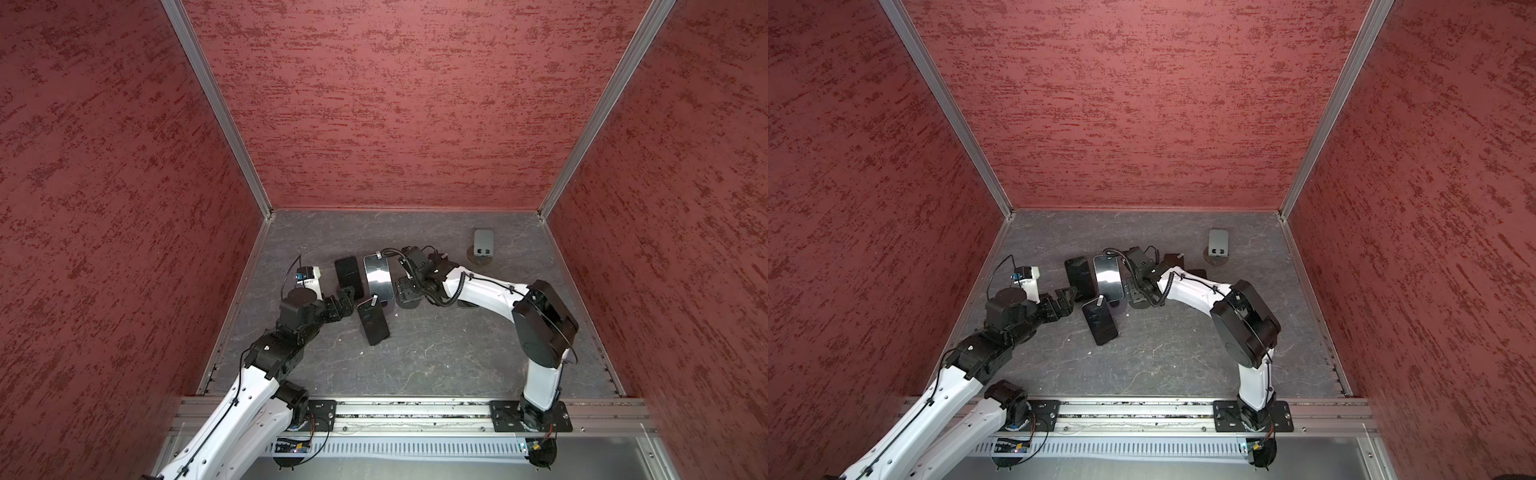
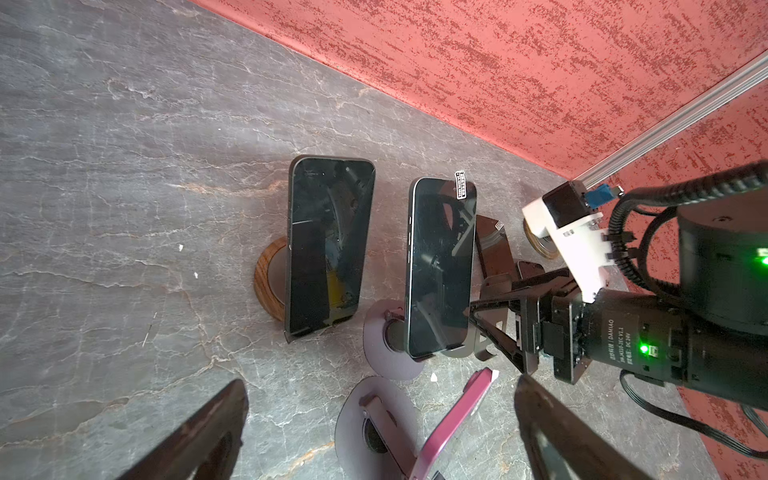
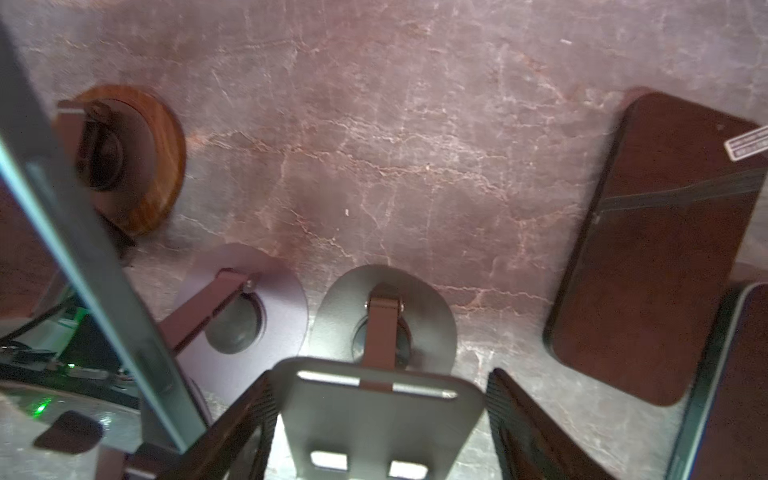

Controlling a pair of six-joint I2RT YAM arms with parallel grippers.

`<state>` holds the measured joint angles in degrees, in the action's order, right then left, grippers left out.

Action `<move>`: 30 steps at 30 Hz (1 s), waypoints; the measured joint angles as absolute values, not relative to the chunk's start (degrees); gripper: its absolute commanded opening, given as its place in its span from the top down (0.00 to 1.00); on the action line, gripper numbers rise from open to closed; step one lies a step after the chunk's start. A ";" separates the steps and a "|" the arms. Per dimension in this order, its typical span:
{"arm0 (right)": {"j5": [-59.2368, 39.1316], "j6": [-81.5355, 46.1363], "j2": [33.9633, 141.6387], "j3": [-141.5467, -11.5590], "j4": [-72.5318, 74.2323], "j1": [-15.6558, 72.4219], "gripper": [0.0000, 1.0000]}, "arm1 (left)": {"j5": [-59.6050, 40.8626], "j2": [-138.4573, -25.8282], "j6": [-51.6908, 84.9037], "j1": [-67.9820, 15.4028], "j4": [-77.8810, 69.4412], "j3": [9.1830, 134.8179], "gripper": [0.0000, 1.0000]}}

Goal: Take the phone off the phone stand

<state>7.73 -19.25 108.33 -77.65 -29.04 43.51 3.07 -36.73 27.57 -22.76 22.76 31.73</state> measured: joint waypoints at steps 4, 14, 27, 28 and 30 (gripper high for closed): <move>8.25 -19.29 108.71 -77.65 -29.12 43.75 0.32 | 3.07 -36.73 27.57 -22.70 22.76 31.73 0.01; 9.13 -19.25 108.71 -78.39 -28.99 43.83 0.39 | 3.09 -36.73 27.57 -22.65 22.76 31.70 0.01; 11.94 -17.21 111.59 -87.77 -29.15 43.77 0.39 | 3.55 -35.77 27.57 -22.52 23.20 31.66 0.00; 12.12 -16.97 112.12 -88.73 -29.21 43.64 0.39 | 3.57 -35.66 27.57 -22.50 23.24 31.66 0.01; 12.32 -16.45 113.12 -90.35 -29.23 43.31 0.39 | 3.73 -35.38 27.57 -22.50 23.44 31.66 0.00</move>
<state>12.32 -16.45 113.12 -90.35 -29.23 43.31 3.73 -35.38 27.57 -22.50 23.44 31.66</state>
